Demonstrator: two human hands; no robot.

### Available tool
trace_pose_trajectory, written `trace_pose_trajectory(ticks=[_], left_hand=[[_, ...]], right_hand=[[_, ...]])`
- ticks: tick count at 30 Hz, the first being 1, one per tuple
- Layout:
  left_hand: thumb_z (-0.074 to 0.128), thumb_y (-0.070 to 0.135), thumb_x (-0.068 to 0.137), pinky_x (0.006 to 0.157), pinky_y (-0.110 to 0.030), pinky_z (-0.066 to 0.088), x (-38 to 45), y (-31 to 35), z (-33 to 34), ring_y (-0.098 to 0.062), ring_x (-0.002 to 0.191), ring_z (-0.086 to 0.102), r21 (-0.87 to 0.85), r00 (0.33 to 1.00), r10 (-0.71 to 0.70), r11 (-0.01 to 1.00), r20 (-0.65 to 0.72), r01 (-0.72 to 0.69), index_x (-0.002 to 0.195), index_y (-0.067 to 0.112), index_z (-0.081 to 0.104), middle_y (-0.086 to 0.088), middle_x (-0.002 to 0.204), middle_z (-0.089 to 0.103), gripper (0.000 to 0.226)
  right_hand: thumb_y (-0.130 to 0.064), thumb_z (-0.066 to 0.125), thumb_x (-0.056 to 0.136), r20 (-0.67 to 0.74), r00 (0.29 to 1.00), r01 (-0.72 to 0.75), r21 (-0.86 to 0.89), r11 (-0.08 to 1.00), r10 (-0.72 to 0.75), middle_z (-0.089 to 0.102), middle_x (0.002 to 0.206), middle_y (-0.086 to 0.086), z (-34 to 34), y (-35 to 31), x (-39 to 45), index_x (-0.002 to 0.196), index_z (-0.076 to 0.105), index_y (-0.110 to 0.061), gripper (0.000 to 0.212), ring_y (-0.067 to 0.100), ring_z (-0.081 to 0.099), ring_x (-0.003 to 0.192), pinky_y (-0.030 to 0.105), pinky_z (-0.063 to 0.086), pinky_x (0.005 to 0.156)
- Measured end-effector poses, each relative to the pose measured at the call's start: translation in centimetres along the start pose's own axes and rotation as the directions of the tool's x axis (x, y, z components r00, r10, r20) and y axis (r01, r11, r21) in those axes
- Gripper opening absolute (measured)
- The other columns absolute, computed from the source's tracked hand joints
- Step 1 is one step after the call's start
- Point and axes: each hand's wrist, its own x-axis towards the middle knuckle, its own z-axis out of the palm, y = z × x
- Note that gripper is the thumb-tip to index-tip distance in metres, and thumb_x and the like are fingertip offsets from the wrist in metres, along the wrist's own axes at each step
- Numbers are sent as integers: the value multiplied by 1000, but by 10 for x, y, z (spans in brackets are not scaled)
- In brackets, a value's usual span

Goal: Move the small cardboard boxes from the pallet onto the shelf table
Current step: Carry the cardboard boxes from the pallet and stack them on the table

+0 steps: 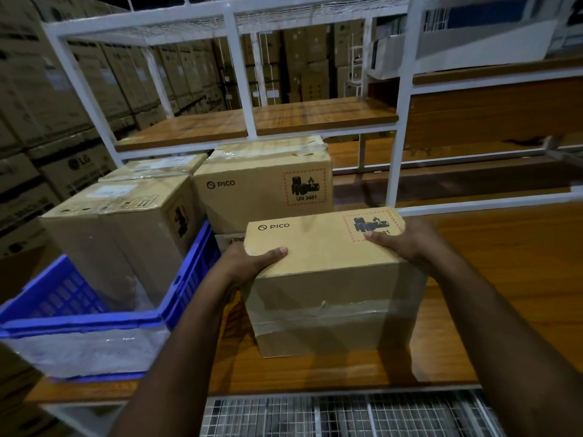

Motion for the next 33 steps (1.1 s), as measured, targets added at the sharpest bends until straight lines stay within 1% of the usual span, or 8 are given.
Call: trace_pose_trajectory(ticks=[4, 9, 13, 16, 19, 23, 25, 33], left_hand=[[72, 50, 87, 74, -20, 45, -17, -3, 0, -13, 106, 54, 17, 995, 98, 995, -6, -98, 142, 22, 52, -5, 139, 60, 65], [82, 51, 74, 92, -36, 49, -60, -22, 7, -15, 115, 51, -92, 984, 90, 990, -151, -104, 147, 26, 36, 10, 127, 49, 90], [75, 55, 74, 74, -27, 49, -82, -32, 21, -7, 103, 57, -243, 964, 65, 961, -258, -129, 129, 27, 39, 14, 115, 53, 70], [57, 71, 81, 69, -32, 54, -84, -38, 28, -11, 96, 64, -312, 961, 23, 943, -276, -112, 124, 22, 44, 6, 110, 60, 66], [50, 94, 72, 79, -47, 60, -73, -49, 22, -23, 103, 69, -303, 972, -28, 952, -233, -45, 124, 16, 54, -8, 118, 67, 95], [65, 65, 84, 68, -34, 56, -70, -57, 24, -23, 100, 68, -322, 994, -95, 944, -45, 76, 130, 17, 49, -6, 118, 64, 68], [74, 65, 75, 75, -37, 60, -68, -65, 31, -19, 102, 69, -277, 995, -94, 956, 25, 97, 137, 18, 50, -2, 121, 66, 82], [78, 46, 82, 68, -26, 51, -50, -57, 34, -8, 90, 60, -171, 992, -111, 978, 65, 121, 127, 21, 56, 4, 107, 65, 55]], right_hand=[[-54, 77, 76, -28, 998, 61, 76, 995, -59, 69, 103, 1, 0, 7, -15, 104, 62, -22, 44, 17, 65, 86, 40, 59, 76], [-41, 82, 76, -99, 981, 181, 179, 967, -166, 62, 106, -8, -7, 20, -62, 124, 48, -24, 61, 14, 64, 93, 44, 59, 78], [-23, 86, 71, -127, 979, 190, 303, 934, -158, 53, 106, -12, -3, 33, -95, 129, 37, -26, 76, 5, 57, 89, 28, 53, 66], [-38, 79, 77, -115, 991, 114, 378, 919, -75, 57, 108, -5, 1, 42, -105, 118, 40, -20, 59, 4, 58, 87, 24, 47, 59], [-64, 54, 87, -32, 998, -36, 456, 889, 57, 59, 104, 3, -1, 42, -106, 114, 45, -15, 57, 14, 58, 88, 33, 46, 60], [-66, 50, 90, 82, 986, -165, 428, 889, 143, 54, 104, 2, 5, 49, -99, 118, 44, -17, 56, 16, 52, 87, 36, 44, 66], [-57, 59, 90, 96, 985, -167, 379, 910, 141, 52, 104, 0, 14, 56, -97, 124, 43, -17, 56, 15, 52, 86, 34, 44, 62], [-51, 75, 81, 145, 978, -173, 172, 970, 149, 58, 119, 5, 23, 48, -71, 128, 48, -17, 64, 22, 53, 97, 35, 48, 66]])
